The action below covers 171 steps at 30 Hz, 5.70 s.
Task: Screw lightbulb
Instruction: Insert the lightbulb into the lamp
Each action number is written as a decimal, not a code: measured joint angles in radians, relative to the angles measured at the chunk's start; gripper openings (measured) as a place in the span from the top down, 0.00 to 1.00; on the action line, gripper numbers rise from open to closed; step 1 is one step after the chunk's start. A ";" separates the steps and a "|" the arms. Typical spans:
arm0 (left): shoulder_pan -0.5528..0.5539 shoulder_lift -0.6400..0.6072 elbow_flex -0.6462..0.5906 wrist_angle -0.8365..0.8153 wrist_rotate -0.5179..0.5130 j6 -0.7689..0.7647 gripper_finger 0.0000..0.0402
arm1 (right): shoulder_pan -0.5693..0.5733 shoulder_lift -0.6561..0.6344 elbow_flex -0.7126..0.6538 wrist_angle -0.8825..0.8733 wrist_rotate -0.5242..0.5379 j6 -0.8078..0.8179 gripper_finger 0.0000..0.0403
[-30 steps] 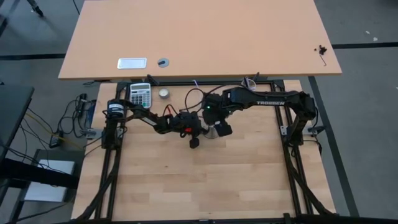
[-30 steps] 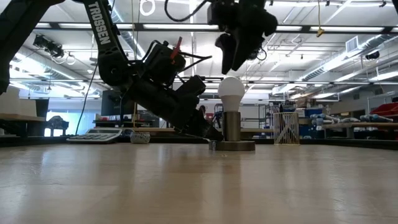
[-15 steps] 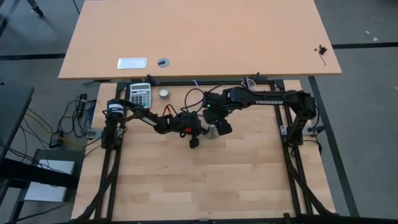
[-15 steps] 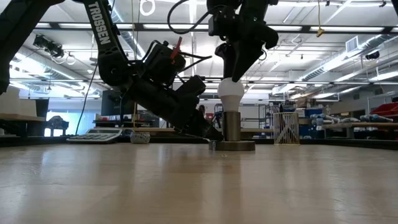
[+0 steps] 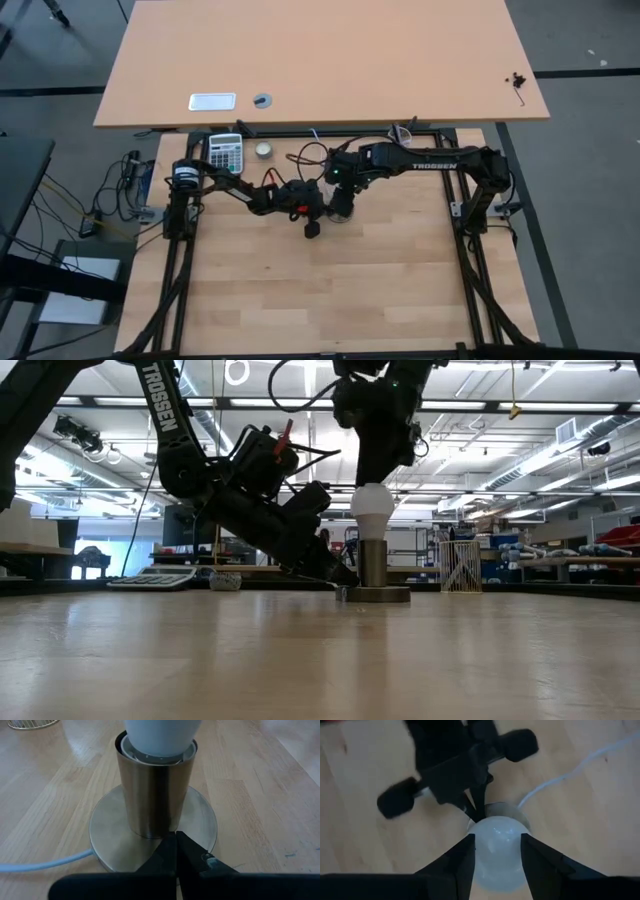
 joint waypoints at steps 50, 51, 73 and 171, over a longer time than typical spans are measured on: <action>0.000 0.000 0.000 -0.001 0.011 -0.001 0.99 | -0.002 0.099 0.121 -0.117 0.034 -0.371 0.42; 0.000 0.000 0.000 -0.001 0.011 -0.001 0.99 | -0.006 0.100 0.120 -0.113 0.034 -0.303 0.42; 0.000 0.000 0.000 0.000 0.011 -0.001 0.99 | -0.010 0.055 0.114 -0.134 0.025 -0.766 0.32; 0.000 0.000 0.000 0.000 0.011 -0.001 0.99 | -0.027 0.078 0.126 -0.166 0.019 -0.468 0.48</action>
